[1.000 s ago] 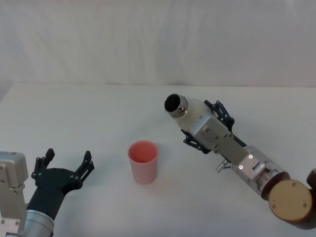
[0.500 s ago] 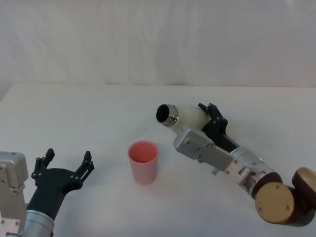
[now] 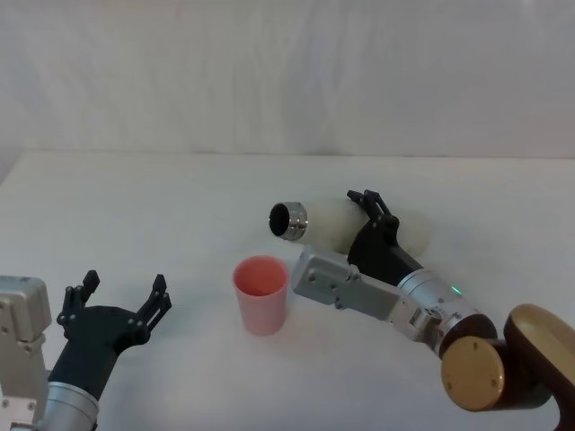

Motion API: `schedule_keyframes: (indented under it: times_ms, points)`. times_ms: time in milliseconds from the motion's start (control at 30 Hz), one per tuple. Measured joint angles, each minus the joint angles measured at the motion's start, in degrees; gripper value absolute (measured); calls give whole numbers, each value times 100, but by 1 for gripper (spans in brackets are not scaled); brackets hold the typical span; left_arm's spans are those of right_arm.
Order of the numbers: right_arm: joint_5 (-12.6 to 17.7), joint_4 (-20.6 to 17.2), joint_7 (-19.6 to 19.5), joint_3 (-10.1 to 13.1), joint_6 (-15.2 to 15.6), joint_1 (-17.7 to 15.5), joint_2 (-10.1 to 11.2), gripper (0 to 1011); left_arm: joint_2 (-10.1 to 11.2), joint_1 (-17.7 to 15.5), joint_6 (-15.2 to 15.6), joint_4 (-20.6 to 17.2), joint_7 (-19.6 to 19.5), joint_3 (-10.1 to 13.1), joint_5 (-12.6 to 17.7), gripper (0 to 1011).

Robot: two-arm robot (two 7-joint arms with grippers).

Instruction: Grasp the thermos with one hand and pour water into the cup lid.

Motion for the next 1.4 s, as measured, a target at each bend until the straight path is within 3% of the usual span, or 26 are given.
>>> schedule_keyframes:
  times_ms: [633, 1400]
  points:
    - [-707, 67, 78, -58, 68, -5, -106, 962, 0, 0, 0, 0, 0, 0, 0, 1001]
    - [-1233, 185, 154, -49, 44, -25, -192, 962, 0, 0, 0, 0, 0, 0, 0, 1001]
